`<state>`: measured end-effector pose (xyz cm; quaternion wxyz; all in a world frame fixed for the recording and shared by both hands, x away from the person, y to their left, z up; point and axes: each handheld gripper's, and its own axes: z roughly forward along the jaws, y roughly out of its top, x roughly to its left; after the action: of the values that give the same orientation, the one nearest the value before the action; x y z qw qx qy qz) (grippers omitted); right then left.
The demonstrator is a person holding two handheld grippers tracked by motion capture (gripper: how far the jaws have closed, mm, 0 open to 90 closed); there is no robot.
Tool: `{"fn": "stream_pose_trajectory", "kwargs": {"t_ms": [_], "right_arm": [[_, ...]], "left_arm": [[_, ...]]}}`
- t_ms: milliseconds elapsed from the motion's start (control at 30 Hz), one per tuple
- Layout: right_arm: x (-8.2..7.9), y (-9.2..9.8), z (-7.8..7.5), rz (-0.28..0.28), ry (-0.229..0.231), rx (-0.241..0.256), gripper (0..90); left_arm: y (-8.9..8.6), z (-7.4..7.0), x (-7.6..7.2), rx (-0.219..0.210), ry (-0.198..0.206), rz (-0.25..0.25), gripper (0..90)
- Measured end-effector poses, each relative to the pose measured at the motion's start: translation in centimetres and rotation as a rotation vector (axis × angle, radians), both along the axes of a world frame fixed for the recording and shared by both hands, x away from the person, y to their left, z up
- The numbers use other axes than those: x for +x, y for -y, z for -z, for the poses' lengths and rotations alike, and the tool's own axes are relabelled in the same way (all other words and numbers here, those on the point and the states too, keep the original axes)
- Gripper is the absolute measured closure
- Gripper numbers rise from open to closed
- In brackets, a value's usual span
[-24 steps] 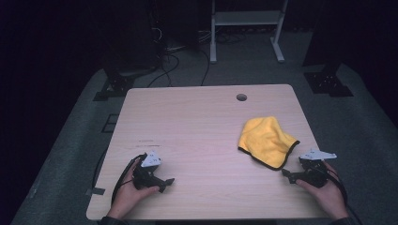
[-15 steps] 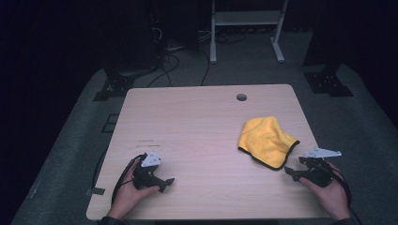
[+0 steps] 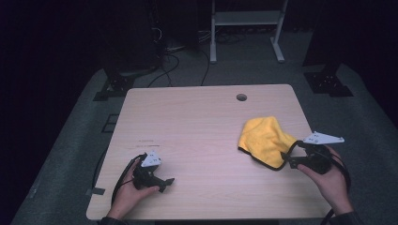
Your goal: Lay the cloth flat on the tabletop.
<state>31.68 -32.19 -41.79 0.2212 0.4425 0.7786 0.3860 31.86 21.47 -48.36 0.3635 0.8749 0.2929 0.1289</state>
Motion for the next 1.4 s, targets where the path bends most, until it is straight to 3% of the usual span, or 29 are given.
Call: {"fn": "stream_pose_trajectory", "kwargs": {"t_ms": [167, 333, 433, 467, 500, 567, 833, 1000, 1067, 1167, 1200, 1233, 1267, 1300, 1400], "right_arm": [[3.2, -1.2, -0.7, -0.019, 0.004, -0.016, 13.9], [5.3, -2.1, -0.5, -0.041, -0.029, -0.01, 14.2], [7.1, -2.4, 0.4, -0.053, -0.074, 0.029, 14.8], [7.1, -2.4, 0.4, -0.053, -0.074, 0.029, 14.8], [8.1, -2.7, 1.0, -0.056, -0.115, 0.028, 13.4], [8.9, -3.0, 1.5, -0.059, -0.122, 0.025, 13.4], [10.7, -4.5, 4.1, -0.051, -0.189, -0.039, 12.2], [10.5, -4.4, 4.9, -0.061, -0.187, -0.043, 12.8], [10.4, -4.5, 5.3, -0.062, -0.18, -0.051, 16.7], [10.1, -4.3, 5.2, -0.068, -0.169, -0.062, 33.1], [10.1, -4.3, 5.2, -0.068, -0.169, -0.062, 33.1], [9.9, -4.1, 5.0, -0.071, -0.173, -0.052, 48.9], [9.9, -4.1, 5.0, -0.071, -0.173, -0.052, 48.9], [9.7, -3.9, 4.9, -0.074, -0.185, -0.039, 57.9], [9.6, -4.0, 4.8, -0.078, -0.195, -0.034, 63.1]], "left_arm": [[0.0, 0.0, 0.0, 0.0, 0.001, -0.001, 0.0], [0.0, 0.0, 0.0, 0.0, 0.001, -0.001, 0.0], [0.0, 0.0, 0.0, 0.0, 0.001, -0.001, 0.0], [0.0, 0.0, 0.0, 0.0, 0.001, -0.001, 0.0], [0.0, 0.0, 0.0, 0.0, 0.001, -0.001, 0.0], [0.0, 0.0, 0.0, 0.0, 0.001, -0.001, 0.0], [0.0, 0.0, 0.0, 0.0, 0.0, -0.002, 0.0], [0.0, 0.0, 0.0, 0.0, 0.0, -0.002, 0.0], [0.0, 0.0, 0.0, 0.0, 0.0, -0.002, 0.0], [0.0, 0.0, 0.0, 0.0, 0.0, -0.002, 0.0], [0.0, 0.0, 0.0, 0.0, 0.0, -0.002, 0.0], [0.0, 0.0, 0.0, 0.0, 0.001, -0.003, 0.0], [0.0, 0.0, 0.0, 0.0, 0.001, -0.003, 0.0], [0.0, 0.0, 0.0, 0.0, 0.0, -0.004, 0.0], [0.0, 0.0, 0.0, 0.001, 0.0, -0.005, 0.0]]}}
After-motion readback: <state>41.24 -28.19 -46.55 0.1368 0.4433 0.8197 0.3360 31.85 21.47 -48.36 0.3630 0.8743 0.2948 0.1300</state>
